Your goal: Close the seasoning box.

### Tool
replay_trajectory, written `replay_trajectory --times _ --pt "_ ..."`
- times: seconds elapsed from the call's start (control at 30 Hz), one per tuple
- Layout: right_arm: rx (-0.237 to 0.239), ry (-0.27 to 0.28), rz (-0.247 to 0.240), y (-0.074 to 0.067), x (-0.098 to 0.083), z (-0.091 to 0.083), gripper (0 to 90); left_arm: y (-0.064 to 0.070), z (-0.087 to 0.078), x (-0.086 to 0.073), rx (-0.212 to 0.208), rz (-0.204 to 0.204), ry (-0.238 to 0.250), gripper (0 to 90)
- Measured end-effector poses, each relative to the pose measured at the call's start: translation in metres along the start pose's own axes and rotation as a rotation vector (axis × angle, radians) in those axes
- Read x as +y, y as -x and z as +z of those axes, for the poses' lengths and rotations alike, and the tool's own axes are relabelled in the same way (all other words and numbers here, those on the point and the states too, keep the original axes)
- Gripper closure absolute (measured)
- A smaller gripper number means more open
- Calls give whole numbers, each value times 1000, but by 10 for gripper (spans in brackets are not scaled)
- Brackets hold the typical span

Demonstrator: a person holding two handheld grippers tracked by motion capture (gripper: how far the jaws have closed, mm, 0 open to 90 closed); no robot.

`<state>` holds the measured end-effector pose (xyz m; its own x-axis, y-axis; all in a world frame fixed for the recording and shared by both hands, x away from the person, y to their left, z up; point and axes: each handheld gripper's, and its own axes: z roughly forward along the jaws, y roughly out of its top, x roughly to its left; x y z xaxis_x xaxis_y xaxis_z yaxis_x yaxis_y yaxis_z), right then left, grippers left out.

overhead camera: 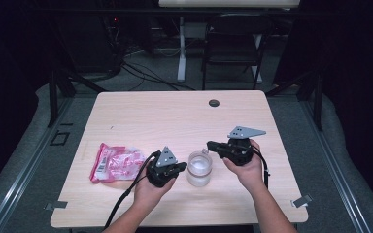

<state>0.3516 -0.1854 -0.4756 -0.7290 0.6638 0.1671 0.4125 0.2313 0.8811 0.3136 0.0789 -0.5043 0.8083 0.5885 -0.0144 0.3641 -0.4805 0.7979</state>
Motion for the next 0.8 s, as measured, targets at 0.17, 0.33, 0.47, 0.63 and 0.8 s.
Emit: replay_trajectory --times 0.17,0.33,0.47,0.63,0.8 --pt "-2 1 -1 0 0 -1 867 -3 -5 0 10 -2 8 900" --pt "-5 1 -1 0 0 -1 862 -9 -10 0 29 -6 10 894" --pt "-7 0 -6 0 1 -4 859 -15 -20 1 54 -1 17 886" --pt "-7 11 -3 -1 3 -6 853 -30 -40 2 99 -16 45 867" --pt "-6 5 -15 -4 4 -9 833 -47 -62 -2 163 -46 84 797"
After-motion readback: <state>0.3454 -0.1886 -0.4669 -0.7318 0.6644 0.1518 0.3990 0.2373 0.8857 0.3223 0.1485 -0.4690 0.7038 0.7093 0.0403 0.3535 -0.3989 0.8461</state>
